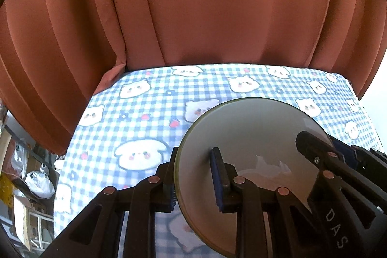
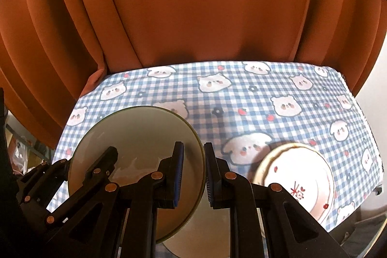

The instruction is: Organize plates and bowls

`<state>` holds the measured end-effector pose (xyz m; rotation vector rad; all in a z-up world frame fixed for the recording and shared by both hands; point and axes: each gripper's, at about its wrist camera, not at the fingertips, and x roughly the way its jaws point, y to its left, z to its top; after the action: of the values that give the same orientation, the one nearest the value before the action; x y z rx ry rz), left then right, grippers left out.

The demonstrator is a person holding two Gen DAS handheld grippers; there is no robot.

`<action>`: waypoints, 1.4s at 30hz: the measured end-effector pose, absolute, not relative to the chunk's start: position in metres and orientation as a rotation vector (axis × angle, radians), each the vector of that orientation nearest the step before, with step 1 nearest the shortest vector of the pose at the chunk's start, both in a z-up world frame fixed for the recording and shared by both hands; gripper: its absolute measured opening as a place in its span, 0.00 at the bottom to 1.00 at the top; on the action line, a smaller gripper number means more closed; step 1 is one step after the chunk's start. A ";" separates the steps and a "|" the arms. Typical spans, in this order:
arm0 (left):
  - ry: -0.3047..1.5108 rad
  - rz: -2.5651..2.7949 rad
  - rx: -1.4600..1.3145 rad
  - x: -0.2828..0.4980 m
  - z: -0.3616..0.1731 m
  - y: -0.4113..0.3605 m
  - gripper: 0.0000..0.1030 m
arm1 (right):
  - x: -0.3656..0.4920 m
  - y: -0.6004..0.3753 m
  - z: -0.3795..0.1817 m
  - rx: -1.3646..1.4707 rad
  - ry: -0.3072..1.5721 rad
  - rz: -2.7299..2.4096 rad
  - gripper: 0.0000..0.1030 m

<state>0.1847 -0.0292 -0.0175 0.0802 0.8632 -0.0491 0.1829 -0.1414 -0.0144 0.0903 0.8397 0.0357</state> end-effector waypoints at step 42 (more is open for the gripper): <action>1.021 0.069 0.035 0.141 -0.078 -0.075 0.21 | 0.155 -0.199 -0.082 0.023 0.997 0.174 0.19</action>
<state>0.1411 -0.0749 -0.0784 0.0351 1.0211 0.0691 0.1545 -0.1990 -0.0824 0.0227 0.9967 0.1740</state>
